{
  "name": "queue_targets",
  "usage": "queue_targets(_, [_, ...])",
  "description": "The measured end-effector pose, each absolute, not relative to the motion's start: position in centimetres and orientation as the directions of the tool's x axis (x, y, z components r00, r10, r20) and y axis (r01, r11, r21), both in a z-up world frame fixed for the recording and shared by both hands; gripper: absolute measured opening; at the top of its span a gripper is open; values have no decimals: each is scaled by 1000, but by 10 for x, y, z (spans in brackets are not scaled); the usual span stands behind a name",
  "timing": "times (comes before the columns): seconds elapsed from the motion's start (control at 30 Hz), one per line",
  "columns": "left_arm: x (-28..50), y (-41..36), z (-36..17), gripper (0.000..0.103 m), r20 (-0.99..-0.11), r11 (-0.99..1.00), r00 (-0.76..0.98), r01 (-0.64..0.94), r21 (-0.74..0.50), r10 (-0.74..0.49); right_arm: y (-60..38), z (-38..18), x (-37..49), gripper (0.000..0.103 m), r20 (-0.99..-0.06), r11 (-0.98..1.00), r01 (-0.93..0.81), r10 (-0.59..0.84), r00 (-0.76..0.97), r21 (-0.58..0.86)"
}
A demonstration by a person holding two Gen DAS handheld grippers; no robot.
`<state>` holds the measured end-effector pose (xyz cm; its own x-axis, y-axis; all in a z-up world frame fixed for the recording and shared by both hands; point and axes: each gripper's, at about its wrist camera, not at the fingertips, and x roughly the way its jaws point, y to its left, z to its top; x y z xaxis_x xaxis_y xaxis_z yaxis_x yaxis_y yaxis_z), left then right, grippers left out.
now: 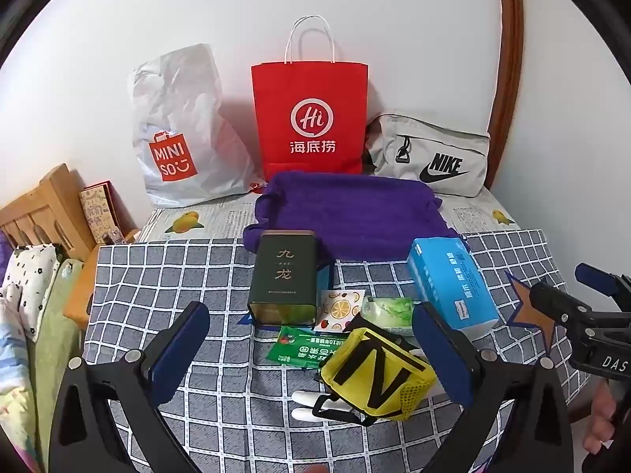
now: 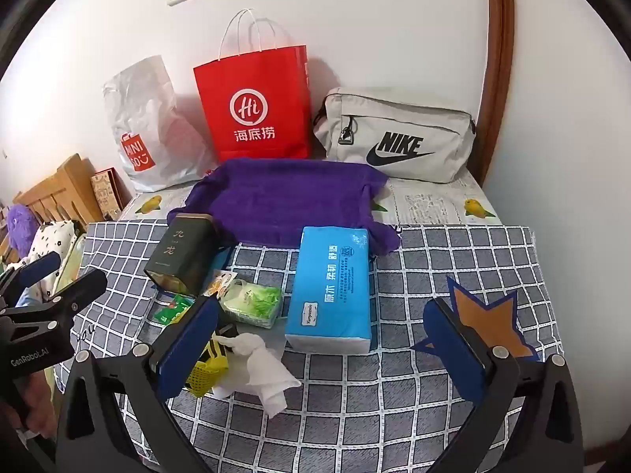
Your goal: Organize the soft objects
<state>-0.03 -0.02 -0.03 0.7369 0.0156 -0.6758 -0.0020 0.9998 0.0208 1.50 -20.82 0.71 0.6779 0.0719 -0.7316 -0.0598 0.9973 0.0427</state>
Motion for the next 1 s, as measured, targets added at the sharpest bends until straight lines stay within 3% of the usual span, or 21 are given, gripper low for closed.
queue_targets(1.0, [-3, 4, 7, 103, -667, 1000, 745, 14, 23, 5, -202, 16, 9, 103, -722, 997, -61, 77, 688, 48])
